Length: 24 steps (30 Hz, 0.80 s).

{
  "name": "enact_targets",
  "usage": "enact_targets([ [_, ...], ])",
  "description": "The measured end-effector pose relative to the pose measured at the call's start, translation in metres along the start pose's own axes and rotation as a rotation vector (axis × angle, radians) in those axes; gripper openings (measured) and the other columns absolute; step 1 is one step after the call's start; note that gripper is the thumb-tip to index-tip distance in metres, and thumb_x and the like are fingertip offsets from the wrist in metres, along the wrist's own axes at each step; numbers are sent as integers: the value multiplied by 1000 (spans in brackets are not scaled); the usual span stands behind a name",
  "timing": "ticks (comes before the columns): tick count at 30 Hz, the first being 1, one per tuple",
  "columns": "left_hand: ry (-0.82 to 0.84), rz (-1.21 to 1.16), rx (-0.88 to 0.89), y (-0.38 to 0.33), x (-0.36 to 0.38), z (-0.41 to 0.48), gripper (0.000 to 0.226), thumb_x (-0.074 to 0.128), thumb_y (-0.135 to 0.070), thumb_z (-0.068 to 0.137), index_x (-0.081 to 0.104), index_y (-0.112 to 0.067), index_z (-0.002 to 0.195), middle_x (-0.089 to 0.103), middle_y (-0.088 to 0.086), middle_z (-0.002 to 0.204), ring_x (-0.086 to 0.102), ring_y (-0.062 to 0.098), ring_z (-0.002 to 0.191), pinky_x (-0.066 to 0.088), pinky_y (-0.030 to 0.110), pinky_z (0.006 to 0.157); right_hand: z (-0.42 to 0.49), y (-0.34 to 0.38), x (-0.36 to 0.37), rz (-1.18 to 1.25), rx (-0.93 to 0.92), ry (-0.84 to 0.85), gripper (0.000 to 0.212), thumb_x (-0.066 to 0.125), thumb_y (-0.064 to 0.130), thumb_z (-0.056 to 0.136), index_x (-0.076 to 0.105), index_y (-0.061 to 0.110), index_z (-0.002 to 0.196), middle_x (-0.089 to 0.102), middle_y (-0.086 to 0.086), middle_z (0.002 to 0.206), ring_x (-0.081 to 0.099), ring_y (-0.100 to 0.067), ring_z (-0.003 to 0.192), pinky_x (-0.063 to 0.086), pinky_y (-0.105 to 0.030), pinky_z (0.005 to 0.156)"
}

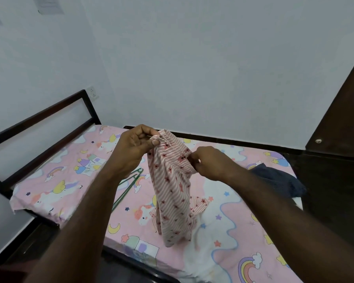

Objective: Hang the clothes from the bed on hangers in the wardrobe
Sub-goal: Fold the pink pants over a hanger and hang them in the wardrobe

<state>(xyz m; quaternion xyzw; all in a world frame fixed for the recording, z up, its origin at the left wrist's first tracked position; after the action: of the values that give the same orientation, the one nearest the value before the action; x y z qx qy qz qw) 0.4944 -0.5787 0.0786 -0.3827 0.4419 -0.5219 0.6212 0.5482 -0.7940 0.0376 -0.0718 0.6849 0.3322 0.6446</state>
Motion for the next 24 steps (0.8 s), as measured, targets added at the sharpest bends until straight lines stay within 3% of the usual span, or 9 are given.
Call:
enact_targets([
  [2, -40, 8, -13, 7, -5, -7, 12, 61, 5, 88, 61, -7, 91, 69, -8, 77, 63, 6, 75, 50, 17, 69, 2, -5, 2, 86, 25, -103, 18, 56, 16, 87, 73, 18, 89, 71, -2, 89, 65, -23, 84, 53, -36, 70],
  [4, -102, 15, -29, 16, -12, -14, 11, 61, 3, 89, 60, -8, 92, 68, -8, 77, 62, 7, 73, 50, 19, 69, 0, -10, 0, 359, 80, -181, 13, 57, 11, 87, 67, 8, 79, 69, -5, 81, 67, -20, 71, 58, -39, 62],
  [6, -147, 15, -52, 24, -17, -21, 9, 59, 1, 91, 60, -8, 93, 68, -7, 77, 61, 8, 71, 49, 20, 68, -4, -13, -2, 585, 137, -178, 14, 56, 6, 90, 62, 4, 77, 70, -10, 77, 68, -20, 64, 58, -33, 51],
  [8, -166, 33, -72, 32, -16, -27, 7, 59, -2, 92, 59, -9, 93, 67, -7, 78, 60, 10, 74, 50, 23, 70, -6, -15, -1, 644, 137, -149, 14, 55, 4, 90, 59, 5, 77, 71, -11, 75, 69, -22, 62, 59, -34, 53],
  [13, -261, 1, -83, 41, -10, -33, 6, 58, -8, 94, 58, -13, 95, 68, -1, 88, 62, 12, 81, 51, 25, 74, -11, -19, -3, 470, -89, -41, 23, 52, 1, 88, 48, 22, 81, 63, 5, 67, 63, -11, 59, 57, -39, 63],
  [15, -316, 15, -71, 40, -9, -32, 10, 57, -7, 96, 57, -16, 93, 67, -1, 88, 61, 6, 75, 49, 20, 67, -13, -14, -8, 332, -226, -24, 24, 48, -3, 86, 58, 20, 83, 64, 9, 77, 59, -9, 67, 53, -31, 64],
  [17, -348, 29, -55, 38, -10, -31, 13, 54, -7, 97, 56, -18, 92, 66, -4, 83, 58, 2, 67, 47, 17, 60, -11, -11, -11, 201, -321, 8, 28, 49, -3, 88, 69, 15, 98, 63, 8, 84, 54, -7, 74, 45, -25, 69],
  [20, -419, 5, -40, 37, -18, -30, 16, 49, -5, 99, 54, -18, 93, 64, -7, 78, 54, 1, 62, 45, 17, 56, -2, -17, -11, -5, -331, 99, 42, 45, 0, 93, 69, 21, 120, 51, 6, 85, 48, -12, 80, 37, -27, 72],
  [24, -422, -20, -53, 34, -29, -30, 16, 50, -4, 99, 55, -18, 93, 66, -13, 75, 54, 2, 62, 42, 22, 57, 4, -23, -14, -160, -247, 259, 35, 50, 12, 88, 72, 24, 112, 50, 9, 86, 54, -15, 90, 46, -31, 83],
])
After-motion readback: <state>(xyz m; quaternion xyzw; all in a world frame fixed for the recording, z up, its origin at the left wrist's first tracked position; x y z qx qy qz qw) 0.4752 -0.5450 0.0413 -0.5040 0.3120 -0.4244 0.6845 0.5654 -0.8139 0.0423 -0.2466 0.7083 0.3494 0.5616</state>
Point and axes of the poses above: each hand's wrist, its own z-axis towards the middle knuckle, its own x-axis out of the palm, y = z × x, the point moved 1 cm from there along z, towards the middle knuckle
